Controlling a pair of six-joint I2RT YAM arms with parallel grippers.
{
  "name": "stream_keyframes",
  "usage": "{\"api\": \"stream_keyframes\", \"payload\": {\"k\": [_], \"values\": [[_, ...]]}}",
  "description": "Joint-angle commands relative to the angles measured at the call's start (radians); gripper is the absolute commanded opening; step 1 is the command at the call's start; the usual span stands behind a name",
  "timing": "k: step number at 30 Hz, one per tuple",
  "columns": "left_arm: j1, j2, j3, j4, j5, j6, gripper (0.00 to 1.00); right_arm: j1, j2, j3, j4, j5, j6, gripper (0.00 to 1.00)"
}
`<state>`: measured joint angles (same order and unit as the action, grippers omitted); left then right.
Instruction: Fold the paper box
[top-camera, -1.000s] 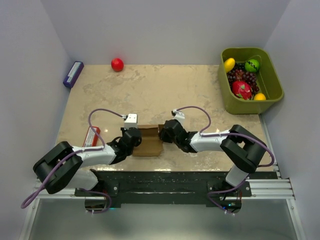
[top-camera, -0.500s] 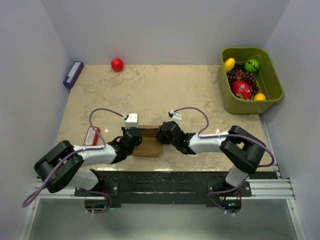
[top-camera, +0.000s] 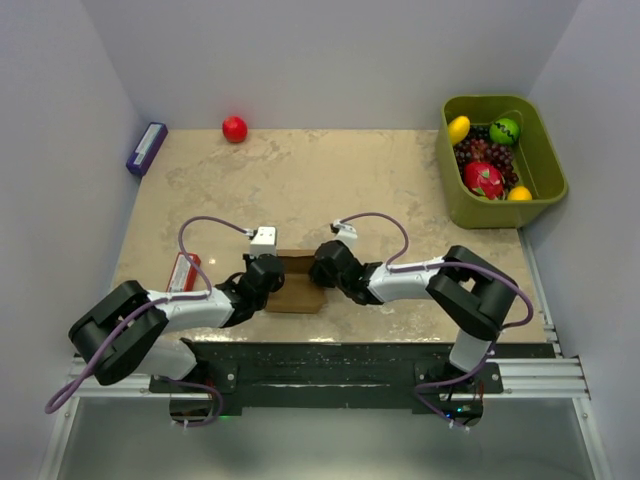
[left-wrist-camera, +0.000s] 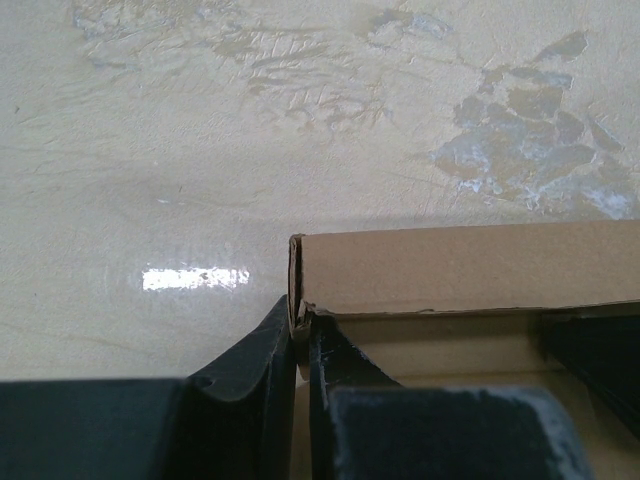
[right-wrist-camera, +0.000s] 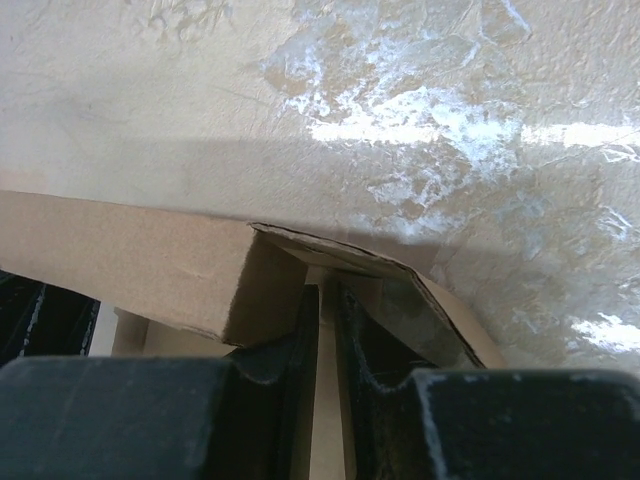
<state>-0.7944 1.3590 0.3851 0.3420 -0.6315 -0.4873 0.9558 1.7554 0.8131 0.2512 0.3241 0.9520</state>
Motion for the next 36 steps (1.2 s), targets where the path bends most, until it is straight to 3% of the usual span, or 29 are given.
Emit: {"api": "stream_keyframes", "payload": {"k": [1,8,18,25,30,36], "values": [[-0.005,0.011,0.017,0.015,0.036,-0.037,0.00,0.015,0.039,0.049,-0.072,0.006,0.022,0.16],[-0.005,0.014,0.017,-0.001,0.007,-0.030,0.00,0.015,0.004,0.055,-0.086,0.021,0.005,0.20],[-0.005,0.022,0.038,-0.034,-0.023,-0.005,0.00,0.015,-0.258,0.017,-0.231,-0.003,-0.143,0.55],[0.004,0.022,0.043,-0.040,-0.014,-0.002,0.00,-0.023,-0.367,0.028,-0.397,0.043,-0.239,0.62],[0.012,0.023,0.041,-0.040,-0.007,0.001,0.00,-0.110,-0.349,0.001,-0.359,0.017,-0.308,0.68],[0.018,0.023,0.044,-0.043,-0.005,0.004,0.00,-0.115,-0.266,0.017,-0.276,-0.017,-0.403,0.64]]}}
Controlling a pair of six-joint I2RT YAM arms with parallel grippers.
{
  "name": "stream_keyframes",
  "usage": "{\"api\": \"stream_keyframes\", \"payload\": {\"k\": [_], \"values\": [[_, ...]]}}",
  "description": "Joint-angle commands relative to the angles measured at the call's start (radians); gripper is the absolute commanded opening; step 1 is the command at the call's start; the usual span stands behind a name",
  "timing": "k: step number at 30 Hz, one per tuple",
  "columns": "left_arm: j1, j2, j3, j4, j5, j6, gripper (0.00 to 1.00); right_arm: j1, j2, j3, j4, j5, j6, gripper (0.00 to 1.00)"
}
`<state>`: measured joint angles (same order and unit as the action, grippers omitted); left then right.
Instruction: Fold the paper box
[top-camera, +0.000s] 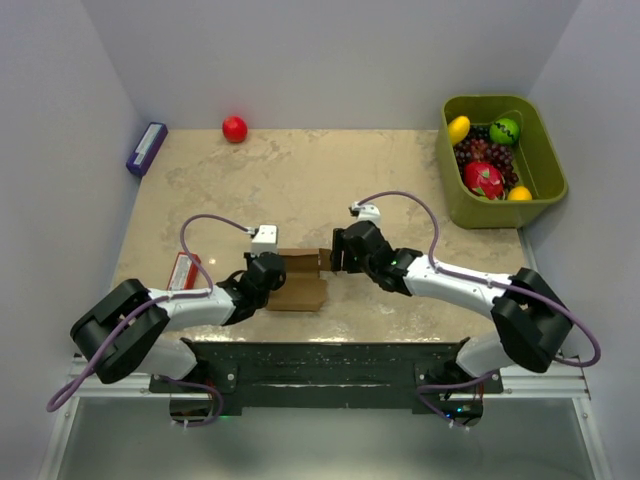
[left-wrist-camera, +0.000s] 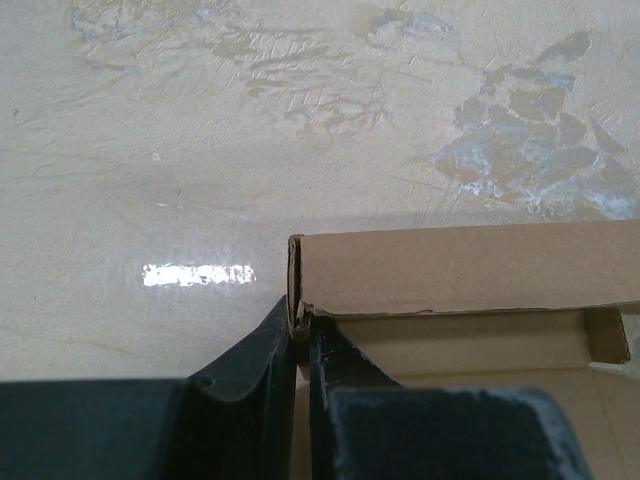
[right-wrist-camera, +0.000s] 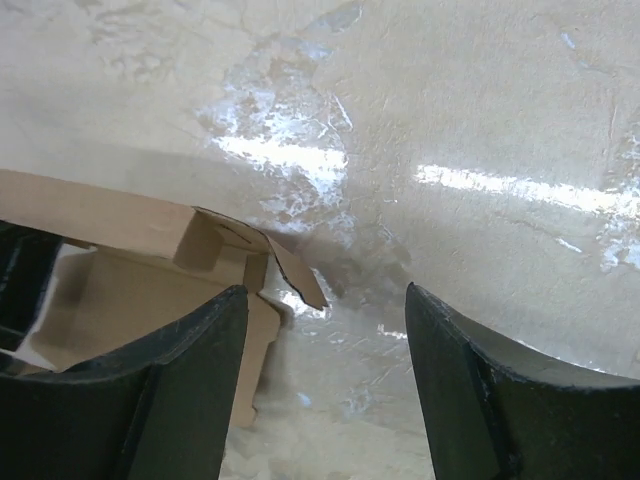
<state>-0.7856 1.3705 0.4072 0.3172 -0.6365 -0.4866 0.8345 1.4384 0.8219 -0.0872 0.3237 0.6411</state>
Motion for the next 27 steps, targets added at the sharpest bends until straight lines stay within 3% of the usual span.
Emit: {"api": "stream_keyframes", "payload": {"k": [1,5,17,27], "values": [[0.011,0.012,0.022,-0.020,0.000,0.003,0.00,0.006,0.060,0.014,0.069,-0.018,-0.099,0.63],[0.013,0.010,0.024,-0.026,0.000,0.002,0.00,0.006,0.088,0.017,0.083,-0.022,-0.123,0.57],[0.014,0.025,0.035,-0.030,0.000,0.002,0.00,0.011,0.149,0.019,0.199,-0.109,-0.144,0.18],[0.014,0.045,0.048,-0.032,0.004,-0.001,0.00,0.097,0.178,0.095,0.103,0.009,-0.115,0.02]]}}
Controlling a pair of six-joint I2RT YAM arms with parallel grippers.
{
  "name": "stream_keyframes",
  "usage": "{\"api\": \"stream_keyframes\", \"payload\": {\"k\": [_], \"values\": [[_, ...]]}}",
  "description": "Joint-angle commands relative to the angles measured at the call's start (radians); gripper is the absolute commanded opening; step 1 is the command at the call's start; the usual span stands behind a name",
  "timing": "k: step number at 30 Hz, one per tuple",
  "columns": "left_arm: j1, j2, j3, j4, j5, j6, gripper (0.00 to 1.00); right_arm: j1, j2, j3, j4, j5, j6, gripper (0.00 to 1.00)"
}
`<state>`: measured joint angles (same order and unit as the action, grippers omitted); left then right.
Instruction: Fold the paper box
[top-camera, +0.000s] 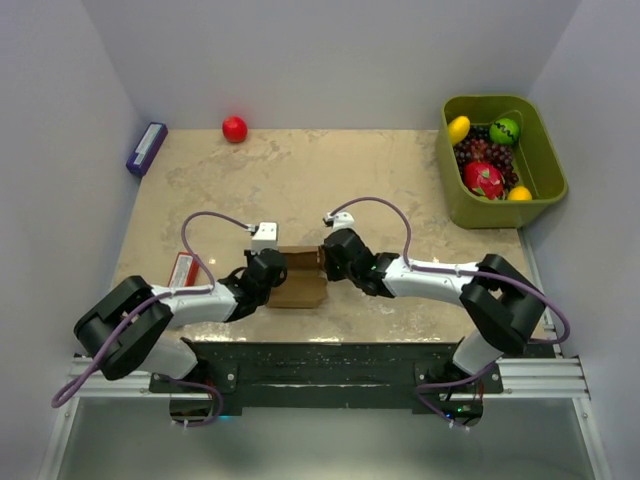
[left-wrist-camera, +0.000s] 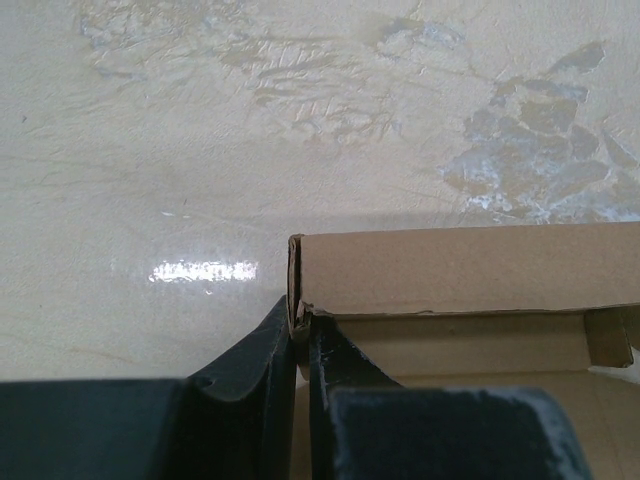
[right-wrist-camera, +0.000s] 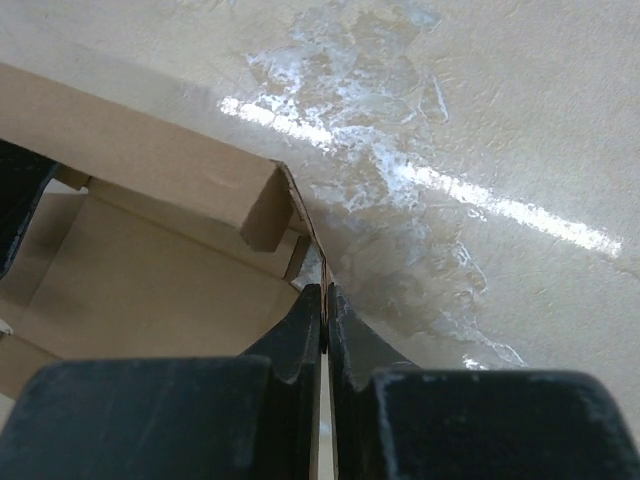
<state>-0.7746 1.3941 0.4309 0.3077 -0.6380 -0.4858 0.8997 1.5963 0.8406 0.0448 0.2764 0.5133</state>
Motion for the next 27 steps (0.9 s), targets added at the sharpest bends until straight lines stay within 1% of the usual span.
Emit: {"api": "stream_keyframes", "payload": {"k": [1,4,12,14,21,23,24,25,27], "values": [[0.003,0.023,0.028,-0.024,0.006,-0.002,0.00,0.039,0.025,0.081,-0.034,0.064,0.010,0.01],[0.001,0.028,0.028,-0.022,0.011,-0.002,0.00,0.070,0.037,0.100,-0.042,0.075,0.013,0.01],[-0.005,0.036,0.032,-0.016,0.023,-0.007,0.00,0.103,0.085,0.141,-0.042,0.073,0.022,0.00],[-0.008,0.037,0.032,-0.015,0.026,-0.010,0.00,0.111,0.111,0.152,-0.074,0.079,0.030,0.00],[-0.017,0.045,0.035,-0.012,0.037,-0.017,0.00,0.127,0.162,0.206,-0.108,0.109,0.051,0.00],[-0.017,0.042,0.034,-0.016,0.029,-0.019,0.00,0.127,0.165,0.213,-0.121,0.121,0.068,0.02],[-0.017,0.040,0.032,-0.027,0.015,-0.020,0.00,0.127,0.165,0.218,-0.132,0.138,0.074,0.05],[-0.015,0.037,0.031,-0.030,0.011,-0.020,0.00,0.127,0.162,0.216,-0.143,0.147,0.083,0.11],[-0.009,0.023,0.019,-0.027,0.014,-0.020,0.00,0.127,0.143,0.210,-0.169,0.153,0.099,0.18]]}}
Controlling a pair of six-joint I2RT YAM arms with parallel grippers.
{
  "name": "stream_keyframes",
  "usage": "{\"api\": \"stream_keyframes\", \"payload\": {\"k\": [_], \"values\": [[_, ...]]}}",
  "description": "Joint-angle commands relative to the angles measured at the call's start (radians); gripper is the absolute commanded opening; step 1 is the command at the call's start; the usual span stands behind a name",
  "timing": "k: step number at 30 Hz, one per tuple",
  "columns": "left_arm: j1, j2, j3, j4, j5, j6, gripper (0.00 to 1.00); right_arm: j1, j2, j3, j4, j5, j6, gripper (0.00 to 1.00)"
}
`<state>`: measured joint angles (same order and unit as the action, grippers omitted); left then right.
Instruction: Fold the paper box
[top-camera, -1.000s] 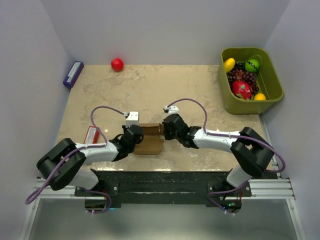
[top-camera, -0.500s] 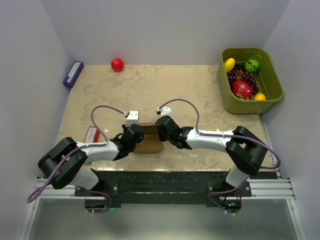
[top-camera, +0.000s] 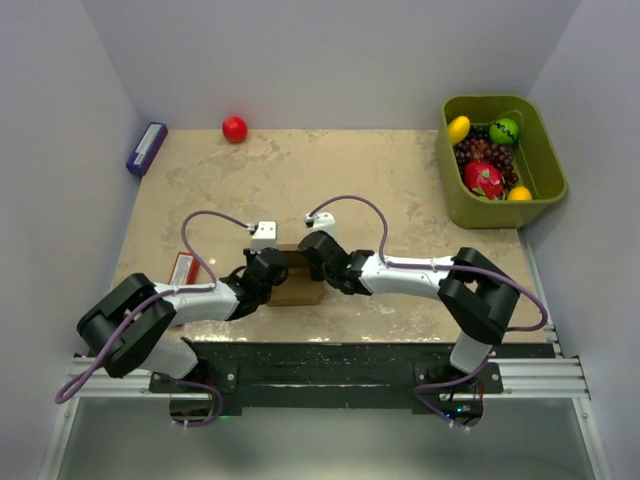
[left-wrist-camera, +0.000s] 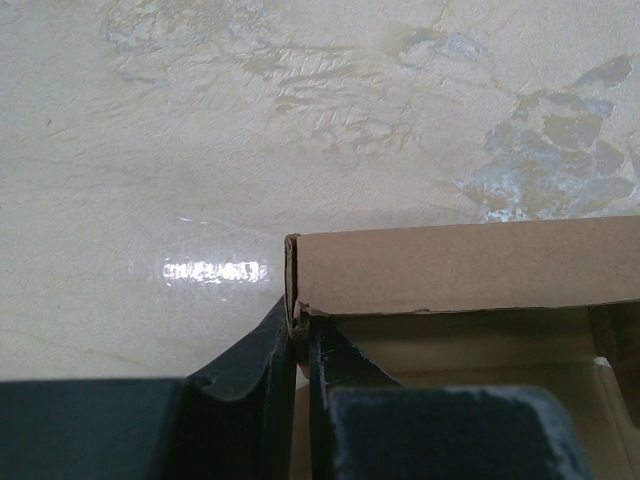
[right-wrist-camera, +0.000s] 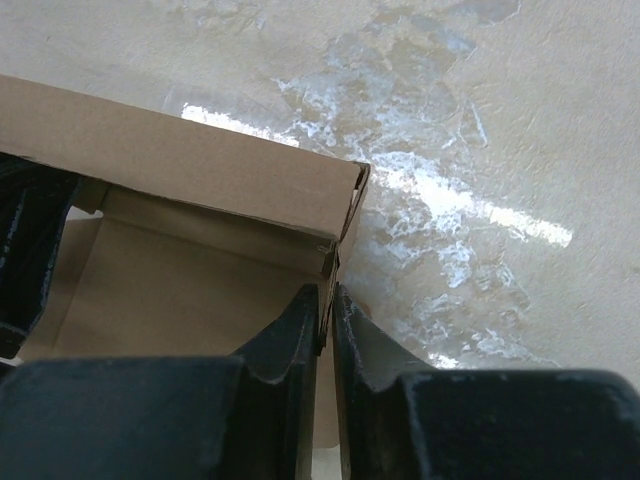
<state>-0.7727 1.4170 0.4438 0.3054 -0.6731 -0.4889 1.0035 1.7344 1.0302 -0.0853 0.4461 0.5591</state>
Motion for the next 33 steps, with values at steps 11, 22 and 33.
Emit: {"api": "stream_keyframes", "payload": {"k": [11,22,33], "values": [[0.050,-0.047,-0.020,-0.012,0.122,0.029,0.00,-0.025,-0.222,-0.010,-0.056,-0.105,-0.065,0.69],[0.087,-0.076,-0.037,-0.006,0.173,0.044,0.00,-0.322,-0.282,-0.150,0.068,-0.314,-0.140,0.60],[0.102,-0.070,-0.024,-0.023,0.194,0.052,0.00,-0.321,-0.216,-0.260,0.265,-0.583,-0.192,0.47]]}}
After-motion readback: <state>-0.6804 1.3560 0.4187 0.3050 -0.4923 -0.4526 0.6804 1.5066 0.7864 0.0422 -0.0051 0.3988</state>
